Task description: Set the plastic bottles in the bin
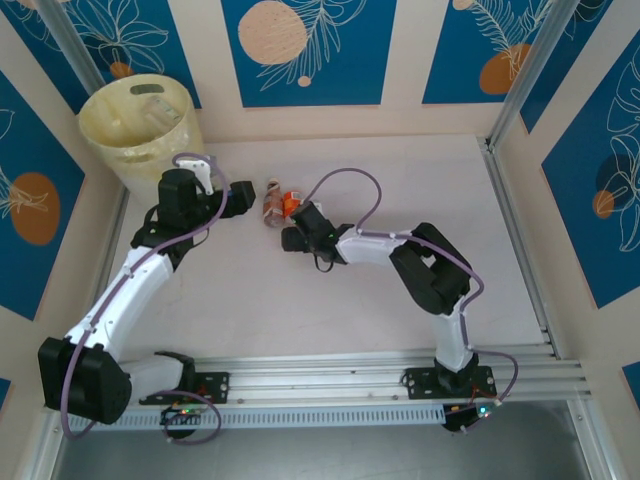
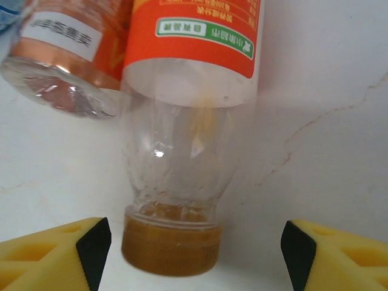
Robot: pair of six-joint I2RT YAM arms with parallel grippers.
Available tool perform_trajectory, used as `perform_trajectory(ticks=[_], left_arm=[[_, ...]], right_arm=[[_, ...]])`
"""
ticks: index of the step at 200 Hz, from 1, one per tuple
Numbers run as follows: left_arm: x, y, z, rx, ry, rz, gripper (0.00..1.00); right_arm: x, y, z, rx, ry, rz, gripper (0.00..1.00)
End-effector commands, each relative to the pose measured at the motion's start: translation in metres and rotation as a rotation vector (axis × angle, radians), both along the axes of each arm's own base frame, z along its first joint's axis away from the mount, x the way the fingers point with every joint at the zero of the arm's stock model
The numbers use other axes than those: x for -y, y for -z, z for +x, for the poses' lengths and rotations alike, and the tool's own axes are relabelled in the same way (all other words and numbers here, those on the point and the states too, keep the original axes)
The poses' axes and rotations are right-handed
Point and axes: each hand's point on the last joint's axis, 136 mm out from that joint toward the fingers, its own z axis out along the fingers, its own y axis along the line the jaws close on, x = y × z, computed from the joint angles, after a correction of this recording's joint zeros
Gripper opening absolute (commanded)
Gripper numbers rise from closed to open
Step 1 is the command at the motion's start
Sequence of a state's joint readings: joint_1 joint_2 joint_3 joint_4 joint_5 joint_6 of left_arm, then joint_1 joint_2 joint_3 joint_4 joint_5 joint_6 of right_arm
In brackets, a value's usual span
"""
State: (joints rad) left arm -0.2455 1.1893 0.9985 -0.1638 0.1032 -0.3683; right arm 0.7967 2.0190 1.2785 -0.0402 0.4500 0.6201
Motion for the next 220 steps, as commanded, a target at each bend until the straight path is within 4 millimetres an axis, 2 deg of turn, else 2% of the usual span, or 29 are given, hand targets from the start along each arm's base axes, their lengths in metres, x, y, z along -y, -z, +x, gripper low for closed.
perform_trajectory(ticks=[1,37,54,74,87,104,150,184,220], left_arm=[[0.003,0.0,0.003,0.003,0.002,-0.002,1.0],[0.007,0.004,0.006,-0.007,0.017,-0.017,1.0],[0.013,0.01,0.009,-0.034,0.035,-0.034,1.0],[0.02,0.022,0.014,-0.098,0.06,-0.05,1.0],[0.026,0.03,0.017,-0.135,0.076,-0.063,1.0],[0.039,0.033,0.019,-0.157,0.143,-0.102,1.0],[0.07,0.033,0.021,-0.173,0.29,-0.218,1.0],[0.096,0.023,0.016,-0.18,0.433,-0.353,1.0],[0.101,0.021,0.021,-0.163,0.444,-0.433,1.0]], right_arm=[[0.0,0.007,0.004,0.0,0.004,-0.066,0.76],[-0.004,0.015,0.01,0.012,-0.014,-0.085,0.69],[-0.007,0.017,0.012,0.028,-0.037,-0.082,0.6],[-0.008,0.009,0.015,0.057,-0.055,-0.074,0.51],[-0.006,-0.001,0.015,0.091,-0.066,-0.071,0.44],[-0.001,-0.024,0.014,0.157,-0.07,-0.049,0.37],[0.015,-0.078,0.002,0.283,-0.081,0.052,0.3],[0.002,-0.117,-0.018,0.385,-0.216,0.188,0.3],[-0.013,-0.147,-0.034,0.479,-0.336,0.283,0.31]])
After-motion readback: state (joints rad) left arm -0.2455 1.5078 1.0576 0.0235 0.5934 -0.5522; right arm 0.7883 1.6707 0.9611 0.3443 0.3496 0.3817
